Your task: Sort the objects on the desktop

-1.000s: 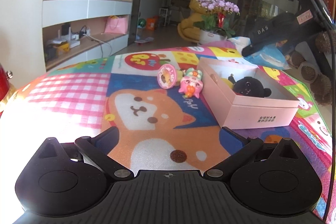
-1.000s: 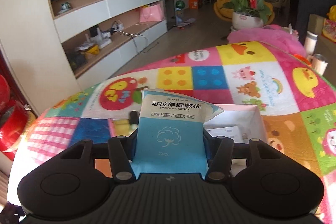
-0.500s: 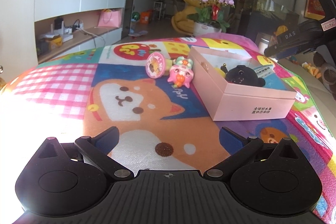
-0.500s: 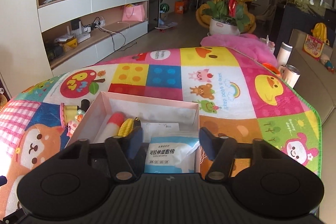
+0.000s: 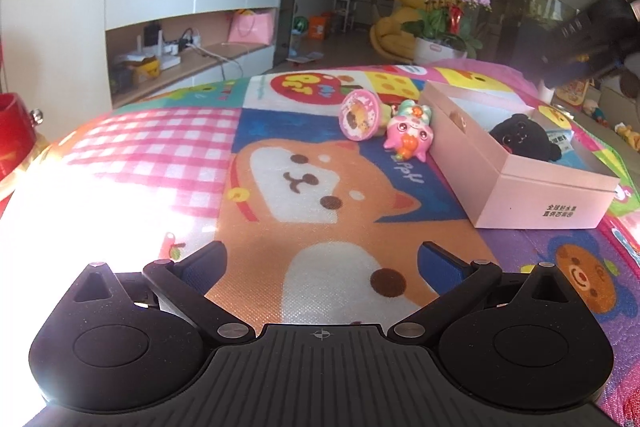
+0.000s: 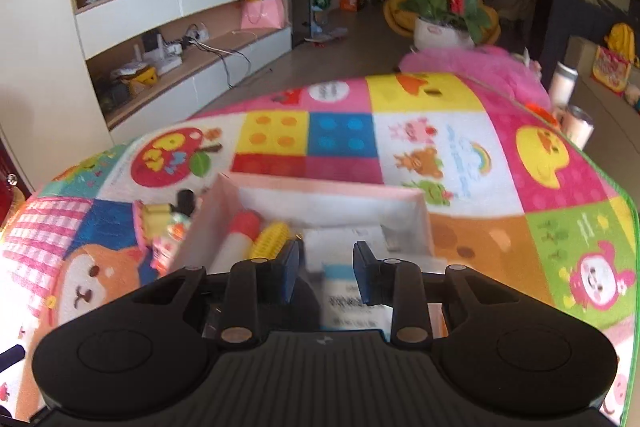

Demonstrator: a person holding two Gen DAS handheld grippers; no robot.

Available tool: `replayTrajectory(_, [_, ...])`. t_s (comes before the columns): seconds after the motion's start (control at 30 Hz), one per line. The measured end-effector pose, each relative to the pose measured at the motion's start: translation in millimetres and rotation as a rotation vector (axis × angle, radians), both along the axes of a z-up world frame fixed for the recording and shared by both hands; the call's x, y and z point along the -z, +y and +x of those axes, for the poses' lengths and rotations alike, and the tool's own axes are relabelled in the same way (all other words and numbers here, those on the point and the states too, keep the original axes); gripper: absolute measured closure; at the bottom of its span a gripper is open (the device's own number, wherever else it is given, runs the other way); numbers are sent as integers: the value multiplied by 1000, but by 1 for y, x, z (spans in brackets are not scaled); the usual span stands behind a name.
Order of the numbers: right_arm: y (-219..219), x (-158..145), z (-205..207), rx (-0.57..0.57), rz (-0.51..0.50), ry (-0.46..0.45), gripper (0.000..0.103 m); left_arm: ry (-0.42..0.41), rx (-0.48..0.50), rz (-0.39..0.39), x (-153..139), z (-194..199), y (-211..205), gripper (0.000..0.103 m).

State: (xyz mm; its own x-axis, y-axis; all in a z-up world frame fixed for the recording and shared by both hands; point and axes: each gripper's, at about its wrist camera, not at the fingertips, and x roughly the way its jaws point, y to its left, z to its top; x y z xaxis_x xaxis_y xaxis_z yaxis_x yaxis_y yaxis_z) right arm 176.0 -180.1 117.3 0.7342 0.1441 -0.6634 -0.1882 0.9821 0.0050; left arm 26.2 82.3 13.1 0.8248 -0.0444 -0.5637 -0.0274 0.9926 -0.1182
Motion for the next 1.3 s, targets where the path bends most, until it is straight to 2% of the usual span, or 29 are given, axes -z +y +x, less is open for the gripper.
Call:
replayTrajectory(0.1, [45, -15, 22, -100, 59, 54, 64, 0, 7, 7, 1, -1, -2, 0])
replayTrajectory(0.17, [77, -11, 44, -137, 70, 120, 54, 17, 9, 4, 3, 1, -3, 0])
replayTrajectory(0.23, [107, -1, 69, -146, 44, 159, 54, 46, 8, -14, 6, 4, -2, 0])
replayTrajectory(0.37, [154, 25, 117, -110, -53, 192, 58, 37, -6, -48, 7, 2, 3, 0])
replayTrajectory(0.53, [167, 62, 166, -15, -87, 296, 53, 27, -10, -77, 7, 1, 7, 0])
replayTrajectory(0.6, [168, 72, 174, -22, -95, 328, 54, 26, -10, -82, 7, 1, 8, 0])
replayTrajectory(0.77, [171, 82, 172, -55, -151, 334, 61, 26, -10, -83, 6, 1, 8, 0])
replayTrajectory(0.87, [168, 75, 163, -85, -113, 364, 65, 26, -10, -86, 6, 1, 8, 0])
replayTrajectory(0.97, [171, 69, 142, -167, -90, 395, 66, 27, -9, -85, 6, 1, 8, 0])
replayTrajectory(1.13, [179, 65, 102, -248, -118, 386, 66, 29, -9, -82, 7, 1, 8, 0])
replayTrajectory(1.3, [175, 55, 56, -352, -62, 442, 66, 28, -9, -82, 7, 1, 8, 0])
